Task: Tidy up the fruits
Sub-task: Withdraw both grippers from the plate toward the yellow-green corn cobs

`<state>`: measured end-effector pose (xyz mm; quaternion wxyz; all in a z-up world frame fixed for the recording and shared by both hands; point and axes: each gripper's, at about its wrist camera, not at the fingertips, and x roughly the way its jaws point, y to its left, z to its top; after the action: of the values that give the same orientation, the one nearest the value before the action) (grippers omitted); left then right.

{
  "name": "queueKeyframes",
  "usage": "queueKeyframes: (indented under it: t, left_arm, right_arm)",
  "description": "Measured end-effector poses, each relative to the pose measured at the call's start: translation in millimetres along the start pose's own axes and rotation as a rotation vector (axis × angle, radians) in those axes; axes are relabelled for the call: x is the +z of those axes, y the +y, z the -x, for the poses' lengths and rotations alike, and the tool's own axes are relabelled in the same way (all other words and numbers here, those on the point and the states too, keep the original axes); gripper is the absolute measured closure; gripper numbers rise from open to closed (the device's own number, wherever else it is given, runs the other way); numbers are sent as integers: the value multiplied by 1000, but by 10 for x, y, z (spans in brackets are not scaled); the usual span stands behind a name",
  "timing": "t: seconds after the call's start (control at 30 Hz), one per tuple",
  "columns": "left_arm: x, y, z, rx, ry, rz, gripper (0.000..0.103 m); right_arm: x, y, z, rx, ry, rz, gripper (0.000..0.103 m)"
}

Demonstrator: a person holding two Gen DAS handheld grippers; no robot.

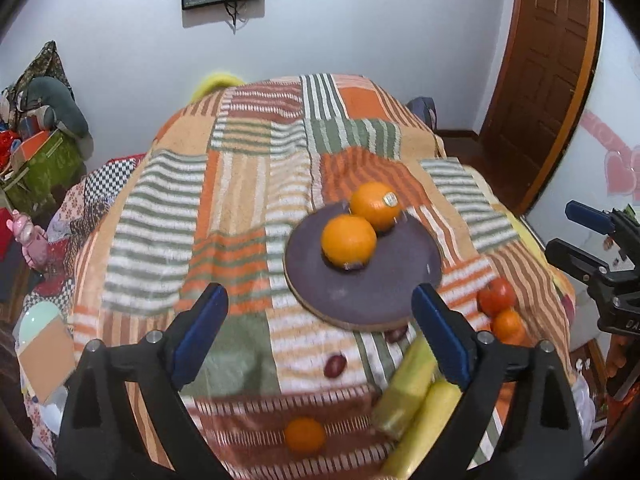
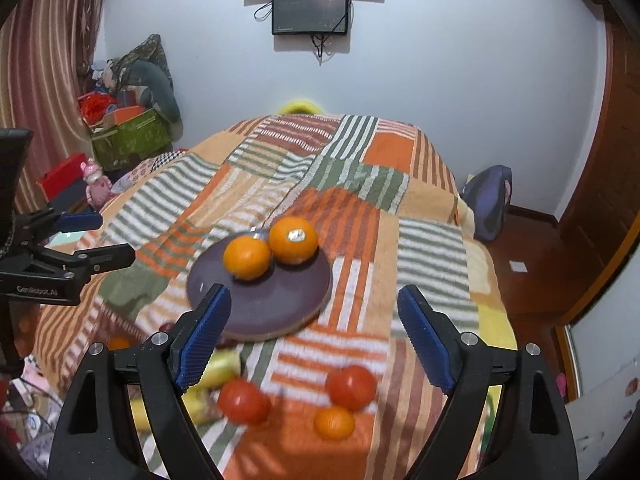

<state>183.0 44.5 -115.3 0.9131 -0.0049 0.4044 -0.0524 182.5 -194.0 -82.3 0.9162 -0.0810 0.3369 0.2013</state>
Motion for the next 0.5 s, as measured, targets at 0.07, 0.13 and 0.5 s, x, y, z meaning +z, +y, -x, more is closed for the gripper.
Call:
queueKeyframes:
  t: [0.07, 0.13, 0.5]
  left_arm:
    - [-111, -41, 11, -8, 21, -4, 9]
    - [-251, -83, 18, -12, 46, -11, 9]
    - [-900, -108, -129, -10, 194, -37, 9]
  right_arm:
    - [-87, 21, 26, 10, 12, -6, 19]
    - [-204, 54, 16, 25, 38, -14, 20]
    - [-832, 203, -190, 41, 205, -20, 20]
